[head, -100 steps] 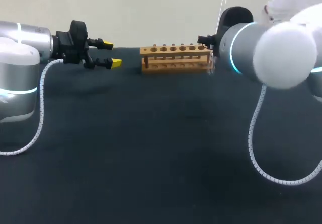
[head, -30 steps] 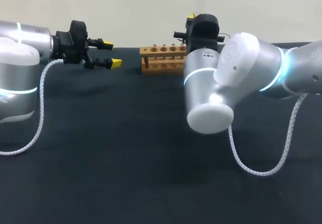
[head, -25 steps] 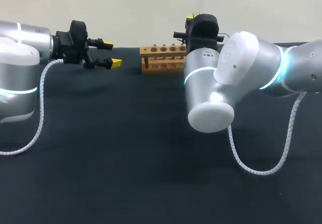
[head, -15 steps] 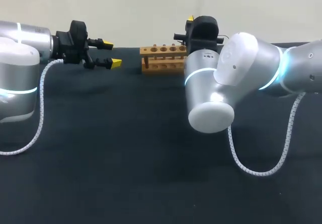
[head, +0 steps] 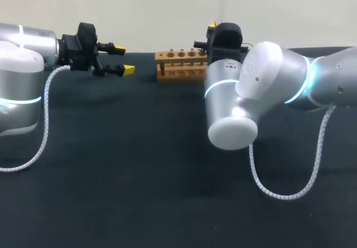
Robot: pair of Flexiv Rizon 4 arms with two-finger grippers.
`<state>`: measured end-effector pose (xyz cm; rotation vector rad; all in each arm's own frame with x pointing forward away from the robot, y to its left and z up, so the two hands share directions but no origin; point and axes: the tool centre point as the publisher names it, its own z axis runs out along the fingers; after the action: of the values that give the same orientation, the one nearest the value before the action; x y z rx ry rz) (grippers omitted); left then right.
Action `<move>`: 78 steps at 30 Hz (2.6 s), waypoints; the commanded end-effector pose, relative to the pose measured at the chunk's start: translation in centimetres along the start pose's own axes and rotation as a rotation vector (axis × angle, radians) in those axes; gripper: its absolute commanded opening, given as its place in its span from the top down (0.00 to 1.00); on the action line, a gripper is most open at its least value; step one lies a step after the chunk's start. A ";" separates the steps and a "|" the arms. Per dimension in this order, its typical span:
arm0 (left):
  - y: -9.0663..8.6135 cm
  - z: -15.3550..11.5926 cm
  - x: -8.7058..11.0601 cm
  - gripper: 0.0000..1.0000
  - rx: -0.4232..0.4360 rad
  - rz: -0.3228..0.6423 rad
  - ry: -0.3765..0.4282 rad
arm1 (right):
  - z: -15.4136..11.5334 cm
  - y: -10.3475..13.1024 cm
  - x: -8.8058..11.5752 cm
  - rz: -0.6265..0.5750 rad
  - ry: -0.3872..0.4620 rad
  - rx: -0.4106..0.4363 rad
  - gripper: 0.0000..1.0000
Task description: Grasp the test tube, adjust it, and insert it.
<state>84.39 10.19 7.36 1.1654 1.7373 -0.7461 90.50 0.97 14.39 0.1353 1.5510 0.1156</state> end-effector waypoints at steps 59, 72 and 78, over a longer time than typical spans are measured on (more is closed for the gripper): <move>-0.1 0.0 0.1 0.00 -0.003 0.003 -0.006 | -0.7 0.0 5.7 0.070 0.098 0.031 0.49; -0.1 0.0 0.1 0.00 -0.003 0.003 -0.006 | -0.8 -0.3 4.3 0.065 0.065 0.048 0.24; -0.1 0.0 0.1 0.00 -0.003 0.003 -0.006 | -0.8 -0.3 3.6 0.062 0.050 0.051 0.54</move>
<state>84.39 10.20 7.36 1.1654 1.7374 -0.7461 89.97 1.40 10.61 0.2213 1.5997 0.1312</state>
